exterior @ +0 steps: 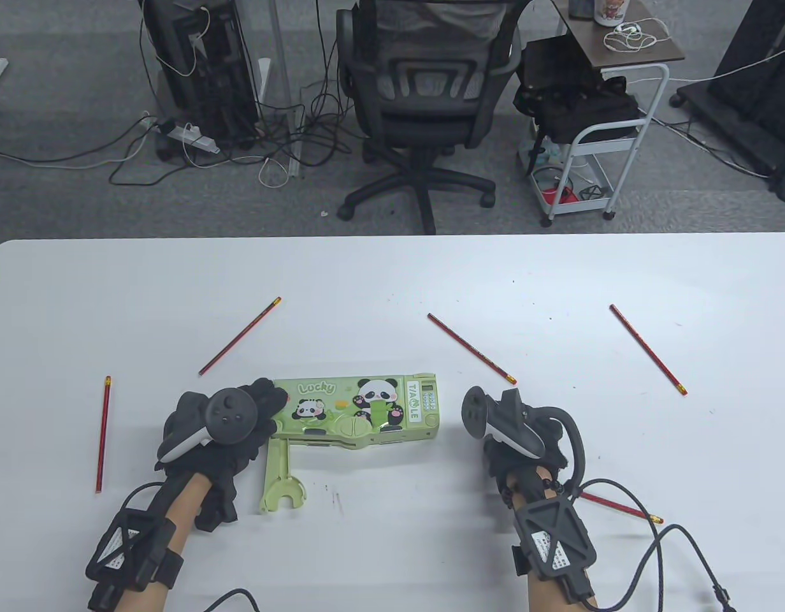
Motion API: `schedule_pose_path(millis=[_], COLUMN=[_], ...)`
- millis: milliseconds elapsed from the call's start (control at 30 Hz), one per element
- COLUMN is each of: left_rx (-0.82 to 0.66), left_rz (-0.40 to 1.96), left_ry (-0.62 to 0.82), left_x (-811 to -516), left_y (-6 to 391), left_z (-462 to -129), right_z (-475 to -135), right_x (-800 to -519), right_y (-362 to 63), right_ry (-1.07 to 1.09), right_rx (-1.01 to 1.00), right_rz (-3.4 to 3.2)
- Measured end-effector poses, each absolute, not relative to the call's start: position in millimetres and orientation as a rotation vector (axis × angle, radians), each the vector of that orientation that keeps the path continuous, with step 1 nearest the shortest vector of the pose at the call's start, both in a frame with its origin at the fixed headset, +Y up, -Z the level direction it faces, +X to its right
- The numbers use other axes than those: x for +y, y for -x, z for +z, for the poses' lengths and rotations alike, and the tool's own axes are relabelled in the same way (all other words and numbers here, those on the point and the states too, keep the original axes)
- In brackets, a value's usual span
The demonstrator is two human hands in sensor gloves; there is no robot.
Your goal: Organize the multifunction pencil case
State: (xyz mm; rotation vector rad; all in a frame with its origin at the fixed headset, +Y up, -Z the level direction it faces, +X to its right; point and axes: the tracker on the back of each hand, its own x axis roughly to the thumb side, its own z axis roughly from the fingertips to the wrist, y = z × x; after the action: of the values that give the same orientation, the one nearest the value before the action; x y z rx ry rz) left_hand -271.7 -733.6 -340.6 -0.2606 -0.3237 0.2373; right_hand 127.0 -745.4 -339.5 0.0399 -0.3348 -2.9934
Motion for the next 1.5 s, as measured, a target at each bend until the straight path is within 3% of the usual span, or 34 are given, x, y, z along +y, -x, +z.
schedule_pose_path(millis=[367,733,900,1167,1500], left_rx=[-0.320,-0.306,-0.304,-0.306,-0.308], left_rz=[0.287,0.379,0.405,0.418,0.417], left_ry=[0.276,0.295,0.299,0.302,0.324], left_x=[-734,-737,-738,-737,-737], left_y=[274,282,284,285,285], left_z=[-341,-345,-345,-347,-348], right_z=[-339,-317,-305,-285,-273], right_x=[-741,-709,-695,-680,-704], right_y=[-140,-136,-111,-44,26], right_ry=[-0.121,-0.265,-0.313,-0.075,0.110], right_rx=[-0.281,-0.257,-0.259,-0.254,-0.538], right_rz=[-3.110,-3.420,-3.601,-3.671,-3.685])
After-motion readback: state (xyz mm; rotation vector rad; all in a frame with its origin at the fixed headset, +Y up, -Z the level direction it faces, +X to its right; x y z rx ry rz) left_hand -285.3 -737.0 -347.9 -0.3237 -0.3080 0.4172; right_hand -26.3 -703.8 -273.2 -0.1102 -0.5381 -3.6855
